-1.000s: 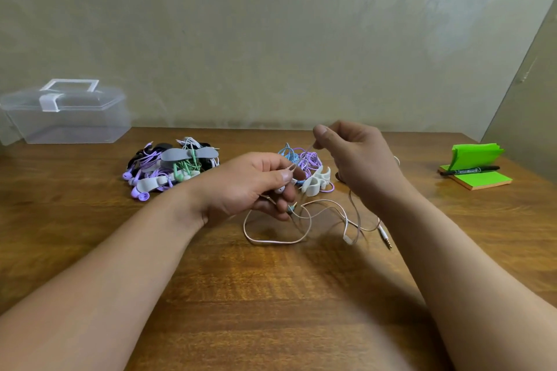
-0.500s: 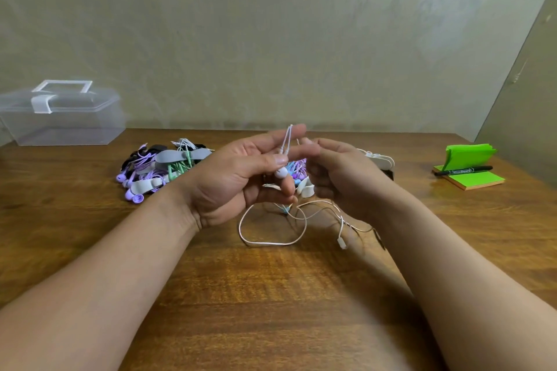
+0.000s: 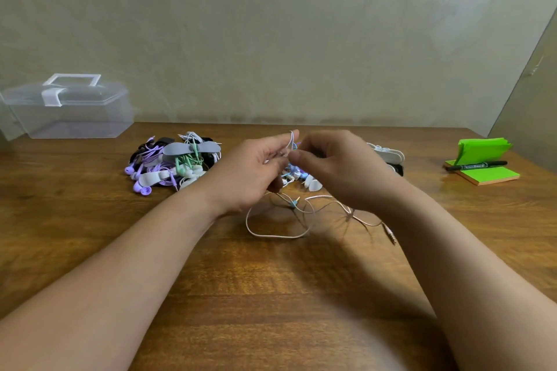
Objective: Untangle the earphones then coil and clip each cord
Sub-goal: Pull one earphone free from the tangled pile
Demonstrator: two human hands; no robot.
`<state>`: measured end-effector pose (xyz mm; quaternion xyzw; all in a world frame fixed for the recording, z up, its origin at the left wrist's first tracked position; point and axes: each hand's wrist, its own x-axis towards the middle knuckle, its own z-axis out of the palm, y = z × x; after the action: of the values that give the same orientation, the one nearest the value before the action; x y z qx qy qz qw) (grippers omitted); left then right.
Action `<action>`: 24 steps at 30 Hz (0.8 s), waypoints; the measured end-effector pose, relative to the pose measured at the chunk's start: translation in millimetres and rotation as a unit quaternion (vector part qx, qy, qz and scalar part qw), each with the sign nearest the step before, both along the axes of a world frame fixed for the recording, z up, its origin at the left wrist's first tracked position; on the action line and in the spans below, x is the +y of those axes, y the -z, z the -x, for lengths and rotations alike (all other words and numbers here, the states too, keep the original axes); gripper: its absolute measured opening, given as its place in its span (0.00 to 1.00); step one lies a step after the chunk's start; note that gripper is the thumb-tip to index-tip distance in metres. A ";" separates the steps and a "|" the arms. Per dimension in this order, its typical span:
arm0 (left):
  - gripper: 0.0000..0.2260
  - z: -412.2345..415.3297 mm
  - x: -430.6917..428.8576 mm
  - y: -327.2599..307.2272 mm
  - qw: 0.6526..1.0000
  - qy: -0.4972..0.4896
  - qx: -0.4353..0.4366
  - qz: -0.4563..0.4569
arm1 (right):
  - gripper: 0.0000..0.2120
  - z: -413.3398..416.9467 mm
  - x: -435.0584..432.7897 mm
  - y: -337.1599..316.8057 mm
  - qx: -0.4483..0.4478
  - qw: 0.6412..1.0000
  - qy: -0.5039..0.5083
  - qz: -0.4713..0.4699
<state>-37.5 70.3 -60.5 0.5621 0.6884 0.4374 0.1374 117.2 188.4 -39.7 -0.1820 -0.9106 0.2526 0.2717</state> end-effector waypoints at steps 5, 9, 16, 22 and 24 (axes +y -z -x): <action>0.09 -4.1 -9.3 -9.1 0.995 0.062 0.036 0.070 | 0.10 -6.3 10.6 -4.6 0.055 0.998 -0.005 0.023; 0.12 -3.5 -18.0 -20.6 0.986 0.133 -0.058 0.085 | 0.08 -9.5 14.6 -5.2 0.092 0.986 -0.062 0.126; 0.13 -5.6 -27.3 -27.7 0.938 0.272 -0.182 0.116 | 0.06 -5.5 18.0 -0.9 0.134 0.921 -0.157 0.330; 0.19 -3.4 -26.2 -24.7 0.899 0.321 -0.293 0.056 | 0.10 7.8 11.3 15.7 0.134 0.825 -0.234 0.497; 0.20 -5.5 -22.5 -22.4 0.899 0.302 -0.318 0.023 | 0.11 12.2 5.8 18.2 0.139 0.824 -0.219 0.504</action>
<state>-32.0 47.8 -38.0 0.5704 0.4151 0.5149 0.4870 105.0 194.1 -57.9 -0.0521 -0.6250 0.7520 0.2028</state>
